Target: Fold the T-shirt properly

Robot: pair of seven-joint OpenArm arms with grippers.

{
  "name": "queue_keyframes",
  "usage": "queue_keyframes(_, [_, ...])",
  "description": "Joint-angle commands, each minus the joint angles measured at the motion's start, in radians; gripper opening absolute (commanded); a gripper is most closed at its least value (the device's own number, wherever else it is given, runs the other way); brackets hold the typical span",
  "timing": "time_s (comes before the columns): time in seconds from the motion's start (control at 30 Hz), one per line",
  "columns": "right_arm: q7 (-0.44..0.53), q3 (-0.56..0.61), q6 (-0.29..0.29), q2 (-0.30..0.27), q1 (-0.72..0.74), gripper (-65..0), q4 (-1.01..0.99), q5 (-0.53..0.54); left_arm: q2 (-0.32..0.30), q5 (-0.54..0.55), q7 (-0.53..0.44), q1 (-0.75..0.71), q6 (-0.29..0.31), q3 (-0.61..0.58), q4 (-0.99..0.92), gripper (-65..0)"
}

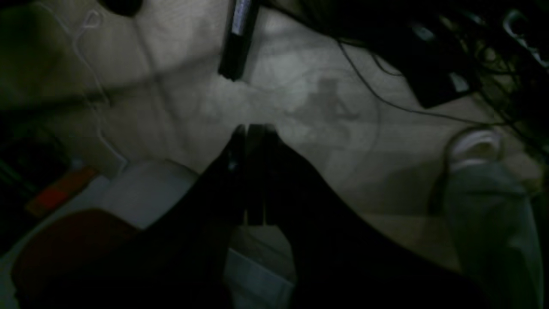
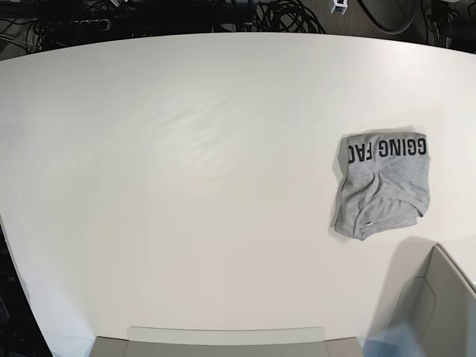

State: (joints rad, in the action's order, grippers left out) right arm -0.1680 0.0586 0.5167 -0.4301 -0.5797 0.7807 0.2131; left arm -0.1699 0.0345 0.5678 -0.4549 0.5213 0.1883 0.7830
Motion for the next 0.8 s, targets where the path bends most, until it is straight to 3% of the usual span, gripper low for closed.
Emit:
queue_keyframes(0.0, [0.029, 0.027, 0.015, -0.011, 0.008, -65.0, -0.048, 0.004, -0.016, 0.006, -0.029, 0.014, 0.009, -0.006, -0.047, -65.0])
queue_keyframes(0.1, [0.107, 0.111, 0.015, -0.009, 0.06, -65.0, -0.16, 0.004, -0.027, 0.006, -0.124, 0.067, -0.02, -0.039, -0.167, -65.0])
queue_keyframes(0.3, [0.232, 0.261, 0.015, -0.003, 0.132, -65.0, -0.309, 0.004, -0.055, 0.006, -0.345, 0.114, -0.217, -0.16, -0.337, -65.0])
queue_keyframes(0.5, [0.298, 0.352, 0.015, 0.026, 0.197, -65.0, -0.419, 0.004, -0.079, 0.006, -0.457, 0.13, -0.341, -0.224, -0.363, -65.0])
queue_keyframes(0.6, [0.299, 0.356, 0.015, 0.053, 0.201, -65.0, -0.425, 0.004, -0.082, 0.006, -0.472, 0.13, -0.369, -0.23, -0.365, -65.0])
queue_keyframes(0.77, [0.299, 0.358, 0.015, 0.076, 0.198, -65.0, -0.425, 0.004, -0.082, 0.006, -0.467, 0.141, -0.367, -0.229, -0.365, -65.0])
